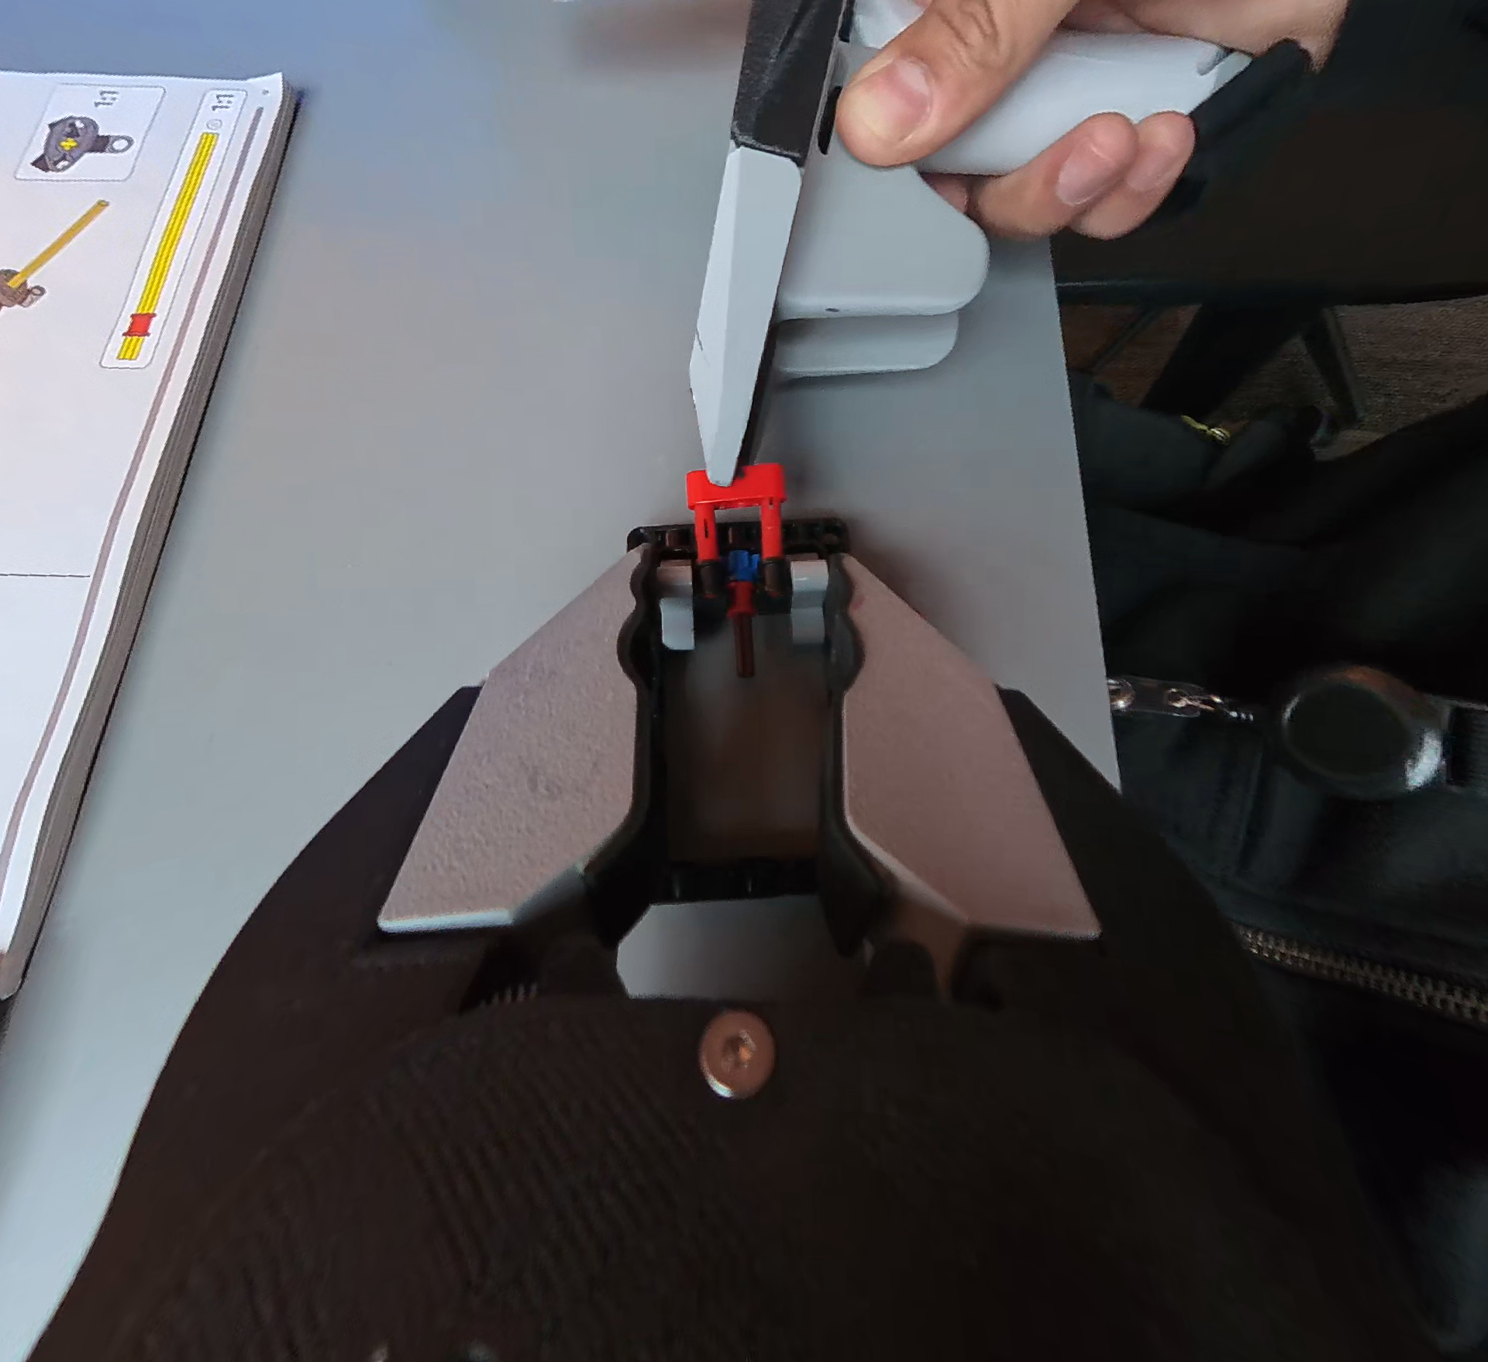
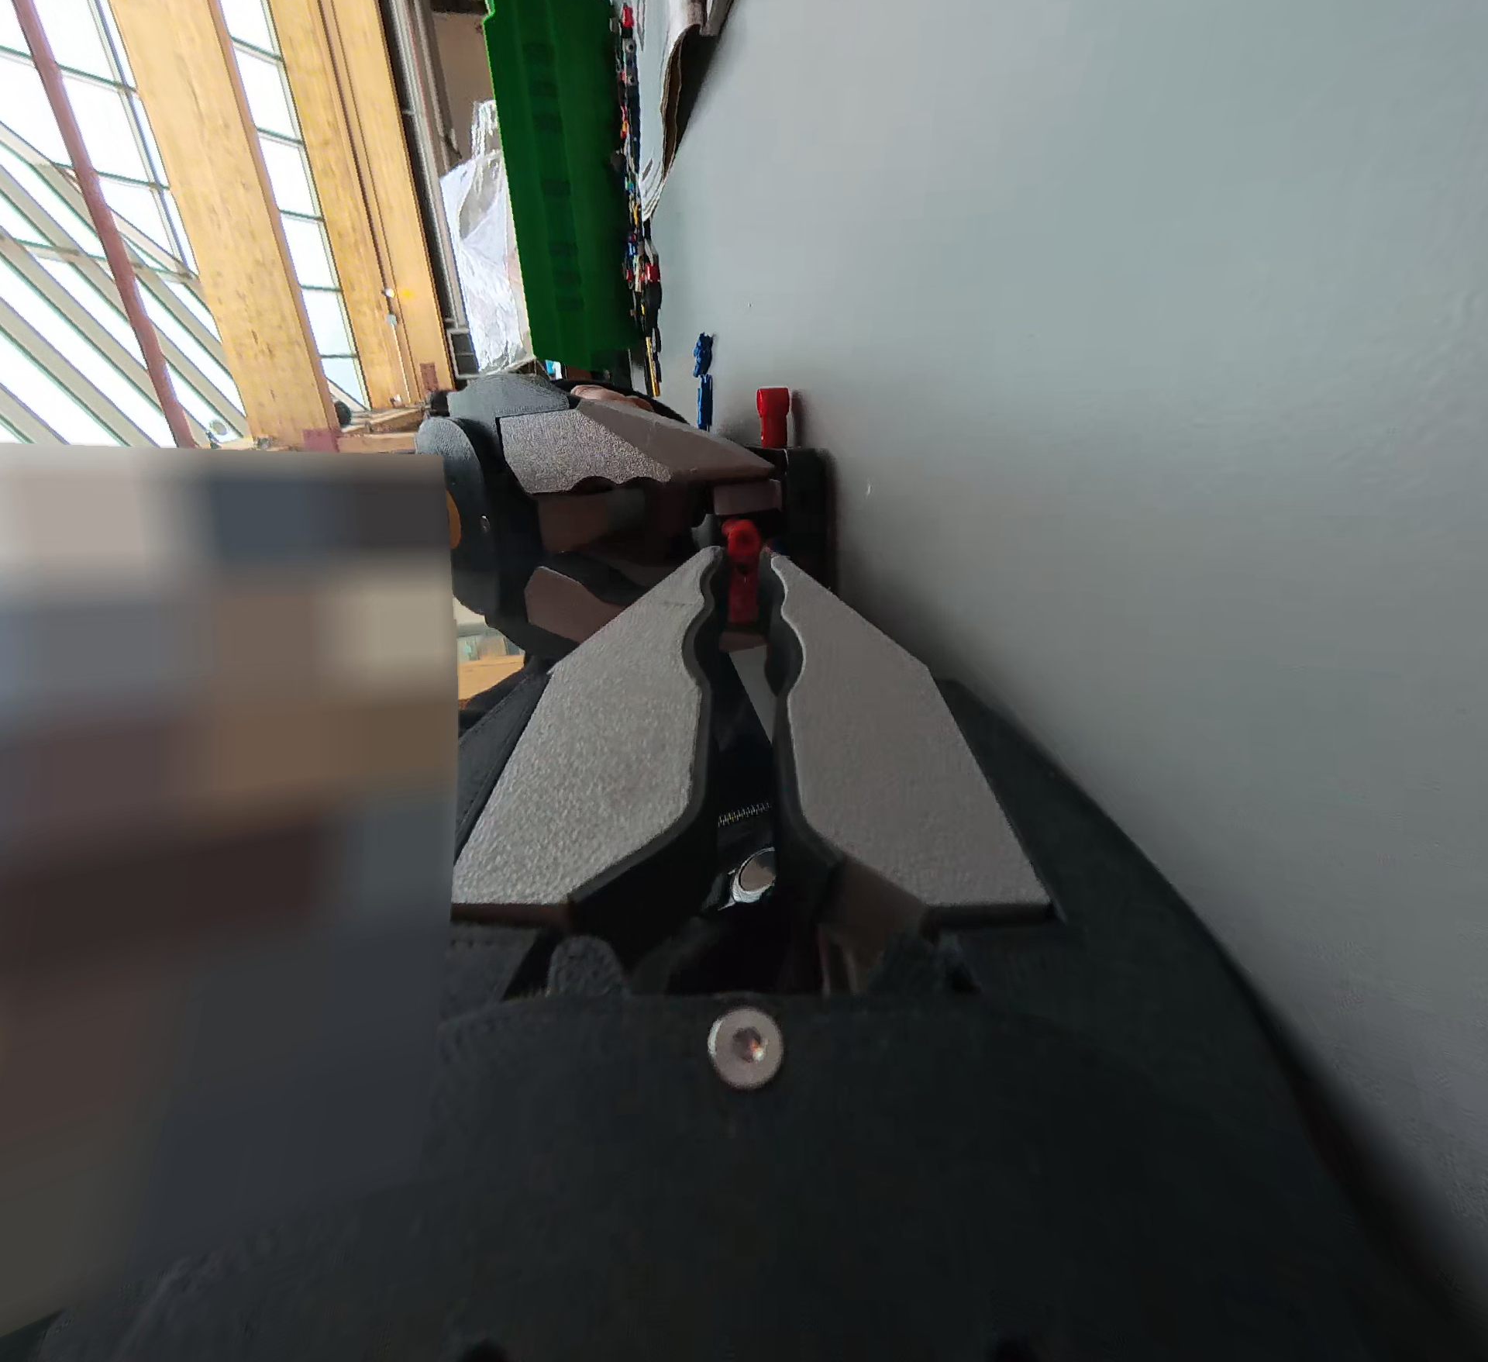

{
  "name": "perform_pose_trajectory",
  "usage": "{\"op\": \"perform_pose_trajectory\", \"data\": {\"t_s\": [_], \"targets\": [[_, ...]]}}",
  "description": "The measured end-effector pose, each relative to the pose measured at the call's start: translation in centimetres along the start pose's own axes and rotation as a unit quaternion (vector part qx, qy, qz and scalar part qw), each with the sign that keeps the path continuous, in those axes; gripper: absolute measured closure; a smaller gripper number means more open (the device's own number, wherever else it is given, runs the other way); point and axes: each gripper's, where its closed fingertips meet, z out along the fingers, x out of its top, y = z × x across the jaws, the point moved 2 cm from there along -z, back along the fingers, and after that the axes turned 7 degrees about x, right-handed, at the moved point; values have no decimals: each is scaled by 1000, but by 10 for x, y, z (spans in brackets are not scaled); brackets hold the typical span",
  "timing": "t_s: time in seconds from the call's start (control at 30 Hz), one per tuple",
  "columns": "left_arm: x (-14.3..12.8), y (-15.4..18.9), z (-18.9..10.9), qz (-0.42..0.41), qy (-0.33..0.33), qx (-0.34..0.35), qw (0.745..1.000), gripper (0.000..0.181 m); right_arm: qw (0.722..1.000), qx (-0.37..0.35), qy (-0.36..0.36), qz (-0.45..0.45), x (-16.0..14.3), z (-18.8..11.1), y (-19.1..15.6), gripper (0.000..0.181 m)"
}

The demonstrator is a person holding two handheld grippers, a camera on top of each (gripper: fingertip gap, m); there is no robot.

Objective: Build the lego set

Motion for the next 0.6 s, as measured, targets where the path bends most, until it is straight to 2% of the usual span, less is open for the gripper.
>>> {"op": "perform_pose_trajectory", "data": {"t_s": [0.13,0.33,0.6], "targets": [[0,-1,0,-8,-1,2,1000,141,999,0,34,-3,1,1,0,177],[0,0,0,0,0,6,1000,141,999,2,30,16,0,1,-1,175],[0,3,-1,-4,-1,-7,1000,141,999,-6,-18,45,-3,1,0,174]]}}
